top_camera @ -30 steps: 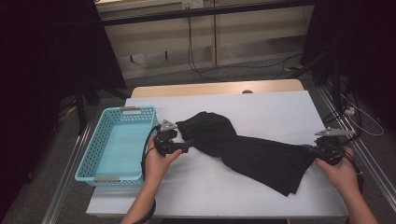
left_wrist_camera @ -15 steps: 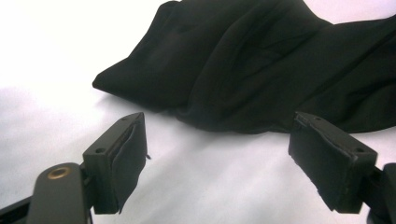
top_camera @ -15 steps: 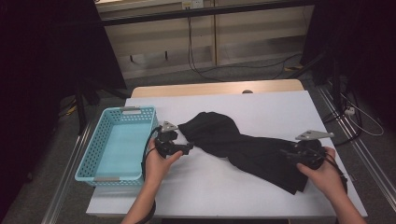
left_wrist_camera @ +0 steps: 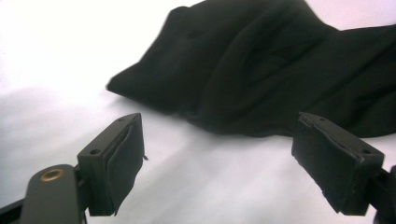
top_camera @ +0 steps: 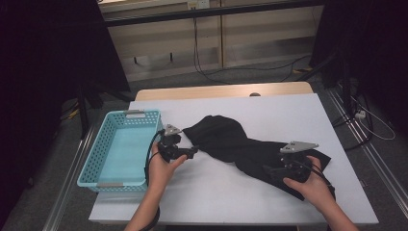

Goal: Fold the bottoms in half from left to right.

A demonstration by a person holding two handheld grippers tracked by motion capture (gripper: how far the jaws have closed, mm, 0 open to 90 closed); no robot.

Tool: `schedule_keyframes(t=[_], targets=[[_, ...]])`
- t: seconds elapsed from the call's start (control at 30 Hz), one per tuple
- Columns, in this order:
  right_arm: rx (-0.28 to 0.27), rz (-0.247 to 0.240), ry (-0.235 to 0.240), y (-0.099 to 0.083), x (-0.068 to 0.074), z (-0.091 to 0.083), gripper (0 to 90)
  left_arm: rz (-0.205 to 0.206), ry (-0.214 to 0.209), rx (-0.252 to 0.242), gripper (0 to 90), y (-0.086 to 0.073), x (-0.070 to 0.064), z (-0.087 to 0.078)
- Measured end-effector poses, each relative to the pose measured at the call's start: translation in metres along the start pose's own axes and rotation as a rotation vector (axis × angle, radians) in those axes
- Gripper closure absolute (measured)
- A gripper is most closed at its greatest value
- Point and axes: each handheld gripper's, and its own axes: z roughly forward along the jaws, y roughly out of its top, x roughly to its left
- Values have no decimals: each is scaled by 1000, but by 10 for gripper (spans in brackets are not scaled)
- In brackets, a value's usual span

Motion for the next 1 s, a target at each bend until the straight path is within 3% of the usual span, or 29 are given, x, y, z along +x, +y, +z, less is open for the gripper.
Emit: schedule_keyframes(t=[0.3,0.33,0.43,0.5,0.53,0.63,0.67,0.83,1.0], targets=[[-6,-13,15,0,6,-1,240,-39,39,11,193,1,5,14],[-6,-12,16,-1,6,-2,240,-64,31,-3,196,2,4,16],[-8,-19,18,-1,7,-2,240,-52,38,17,235,5,4,24],[-10,-25,22,-1,7,-3,239,-94,30,14,294,4,4,30],[-10,-28,20,-1,7,-3,239,-88,32,26,302,4,4,31],[-13,-37,15,-2,8,-4,239,-117,14,46,436,2,4,38],[-11,-40,18,-3,8,-4,239,-108,28,38,505,1,3,41],[-17,-36,13,-4,8,-6,243,-140,-29,33,739,4,7,45],[-20,-39,14,-3,8,-7,243,-139,-12,20,816,14,10,44]])
